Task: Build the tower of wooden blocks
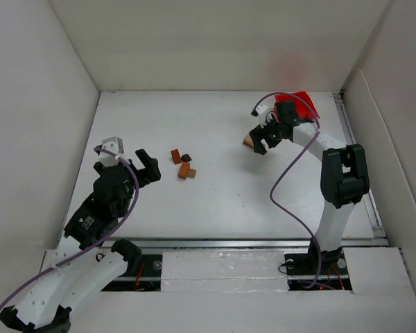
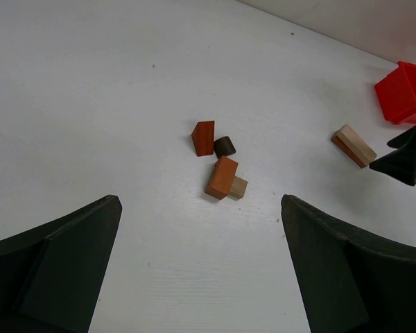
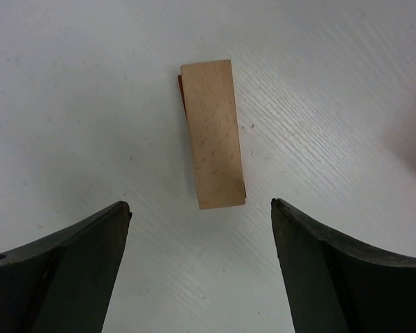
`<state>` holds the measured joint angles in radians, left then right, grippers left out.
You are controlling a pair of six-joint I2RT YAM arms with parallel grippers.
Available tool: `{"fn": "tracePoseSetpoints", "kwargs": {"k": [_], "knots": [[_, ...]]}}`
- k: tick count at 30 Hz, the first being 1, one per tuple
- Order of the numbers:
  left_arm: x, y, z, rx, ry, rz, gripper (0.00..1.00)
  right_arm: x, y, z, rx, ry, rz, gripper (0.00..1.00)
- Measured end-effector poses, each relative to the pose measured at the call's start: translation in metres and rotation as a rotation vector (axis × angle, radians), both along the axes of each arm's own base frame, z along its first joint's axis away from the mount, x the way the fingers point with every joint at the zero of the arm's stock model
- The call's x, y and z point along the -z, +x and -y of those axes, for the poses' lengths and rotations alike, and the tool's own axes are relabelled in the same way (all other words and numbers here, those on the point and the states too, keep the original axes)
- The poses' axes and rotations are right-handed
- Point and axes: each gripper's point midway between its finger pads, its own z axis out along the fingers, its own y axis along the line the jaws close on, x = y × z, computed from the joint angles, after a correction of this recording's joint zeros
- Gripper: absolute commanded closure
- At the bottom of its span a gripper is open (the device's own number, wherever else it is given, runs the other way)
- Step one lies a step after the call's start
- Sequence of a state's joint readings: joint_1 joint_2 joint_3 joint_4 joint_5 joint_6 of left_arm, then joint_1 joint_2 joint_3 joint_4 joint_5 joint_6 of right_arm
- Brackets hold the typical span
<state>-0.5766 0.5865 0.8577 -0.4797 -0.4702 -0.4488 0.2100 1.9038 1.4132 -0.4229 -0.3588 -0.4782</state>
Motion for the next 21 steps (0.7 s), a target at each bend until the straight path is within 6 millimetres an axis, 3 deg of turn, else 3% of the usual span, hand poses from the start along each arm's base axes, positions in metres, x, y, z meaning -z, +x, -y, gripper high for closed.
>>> {"fn": "tracePoseSetpoints", "kwargs": {"k": [8, 21], "knots": [[-0.001, 0.0, 0.0, 0.0, -0.003, 0.005, 0.01, 0.035, -0.001, 0.012, 0.03, -0.046, -0.096, 0.19], [-0.001, 0.0, 0.0, 0.001, -0.002, 0.005, 0.01, 0.038, 0.005, 0.014, 0.027, -0.063, -0.099, 0.33]]}}
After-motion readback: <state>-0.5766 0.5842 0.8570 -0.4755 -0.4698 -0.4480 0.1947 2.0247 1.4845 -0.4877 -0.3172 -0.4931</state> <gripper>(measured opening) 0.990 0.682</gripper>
